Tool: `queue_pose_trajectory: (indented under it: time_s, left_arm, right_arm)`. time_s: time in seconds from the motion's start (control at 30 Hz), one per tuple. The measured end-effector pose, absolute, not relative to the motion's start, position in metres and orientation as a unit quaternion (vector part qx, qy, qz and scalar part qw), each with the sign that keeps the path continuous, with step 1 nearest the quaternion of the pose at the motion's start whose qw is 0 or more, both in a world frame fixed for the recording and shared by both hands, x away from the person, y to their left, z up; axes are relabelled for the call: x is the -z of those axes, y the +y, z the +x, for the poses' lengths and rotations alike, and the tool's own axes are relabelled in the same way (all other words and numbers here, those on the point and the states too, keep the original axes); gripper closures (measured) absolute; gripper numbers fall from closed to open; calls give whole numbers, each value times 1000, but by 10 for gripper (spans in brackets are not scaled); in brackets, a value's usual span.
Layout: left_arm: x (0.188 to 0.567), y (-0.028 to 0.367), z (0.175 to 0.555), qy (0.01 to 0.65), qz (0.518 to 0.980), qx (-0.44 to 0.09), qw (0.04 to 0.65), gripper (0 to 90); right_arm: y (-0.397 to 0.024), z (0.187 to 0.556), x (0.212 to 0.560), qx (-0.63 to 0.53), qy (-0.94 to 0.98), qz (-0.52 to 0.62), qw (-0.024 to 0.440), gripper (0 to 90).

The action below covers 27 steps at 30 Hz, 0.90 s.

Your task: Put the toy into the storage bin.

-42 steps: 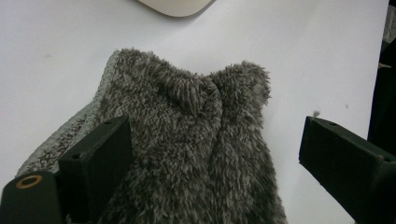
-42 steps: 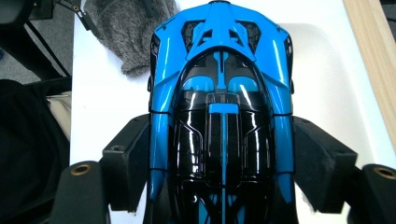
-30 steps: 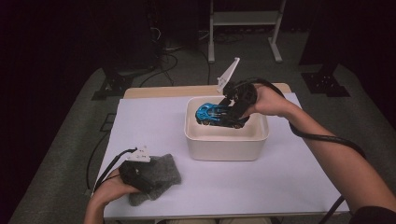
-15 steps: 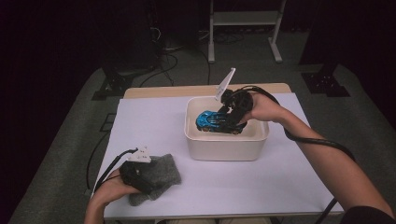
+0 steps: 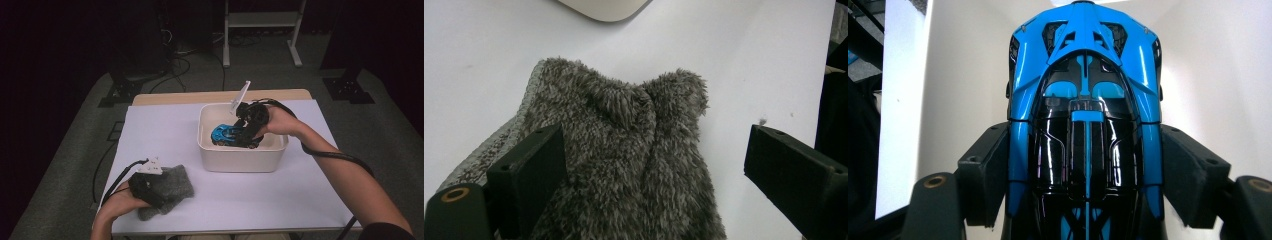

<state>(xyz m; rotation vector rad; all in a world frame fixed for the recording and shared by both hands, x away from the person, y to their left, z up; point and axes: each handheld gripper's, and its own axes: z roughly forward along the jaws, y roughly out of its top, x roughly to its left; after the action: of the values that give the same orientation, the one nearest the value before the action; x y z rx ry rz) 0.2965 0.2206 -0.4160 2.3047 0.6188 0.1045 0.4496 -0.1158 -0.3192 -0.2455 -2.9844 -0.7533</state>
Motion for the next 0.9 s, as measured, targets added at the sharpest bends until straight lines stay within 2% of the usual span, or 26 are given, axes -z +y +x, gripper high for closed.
queue_pose_trajectory:
  time_s: [0.9]
  left_arm:
    - [414, 223, 295, 240, 897, -40, 370, 92]
  right_arm:
    - [-107, 459, 350, 226, -970, -79, 45, 271]
